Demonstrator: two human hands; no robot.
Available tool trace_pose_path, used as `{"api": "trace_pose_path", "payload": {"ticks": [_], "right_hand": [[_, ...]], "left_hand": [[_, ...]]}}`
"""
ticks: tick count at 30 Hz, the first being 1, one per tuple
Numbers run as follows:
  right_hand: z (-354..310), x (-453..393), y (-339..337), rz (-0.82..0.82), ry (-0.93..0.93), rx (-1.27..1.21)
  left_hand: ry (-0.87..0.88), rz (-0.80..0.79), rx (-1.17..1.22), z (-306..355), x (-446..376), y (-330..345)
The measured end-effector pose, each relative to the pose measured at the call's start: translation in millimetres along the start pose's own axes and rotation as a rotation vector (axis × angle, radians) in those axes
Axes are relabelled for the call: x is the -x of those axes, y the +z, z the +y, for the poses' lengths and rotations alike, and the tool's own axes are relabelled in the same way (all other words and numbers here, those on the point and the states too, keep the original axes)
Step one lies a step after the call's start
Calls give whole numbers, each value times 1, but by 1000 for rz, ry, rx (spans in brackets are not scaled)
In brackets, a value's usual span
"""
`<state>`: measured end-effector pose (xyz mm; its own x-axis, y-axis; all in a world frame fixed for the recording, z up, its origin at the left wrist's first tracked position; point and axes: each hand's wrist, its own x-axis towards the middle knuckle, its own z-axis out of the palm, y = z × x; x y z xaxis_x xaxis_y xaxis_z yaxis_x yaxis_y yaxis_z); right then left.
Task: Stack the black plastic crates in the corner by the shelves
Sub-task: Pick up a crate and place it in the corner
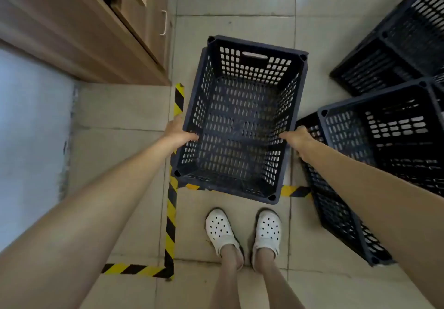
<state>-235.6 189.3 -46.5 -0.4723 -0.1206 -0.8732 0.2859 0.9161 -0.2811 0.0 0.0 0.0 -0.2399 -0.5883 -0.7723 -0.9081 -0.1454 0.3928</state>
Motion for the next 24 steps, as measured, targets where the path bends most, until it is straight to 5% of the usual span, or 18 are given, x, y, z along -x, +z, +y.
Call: {"api": "trace_pose_path", "payload": {"ticks": [9,24], "right_hand": [[17,-34,13,-48,-16,-207],[24,-8,19,-14,82,-182]], "left_hand": [[-156,-91,134,-30,-41,12],[-214,-159,180,-51,-45,18]]}}
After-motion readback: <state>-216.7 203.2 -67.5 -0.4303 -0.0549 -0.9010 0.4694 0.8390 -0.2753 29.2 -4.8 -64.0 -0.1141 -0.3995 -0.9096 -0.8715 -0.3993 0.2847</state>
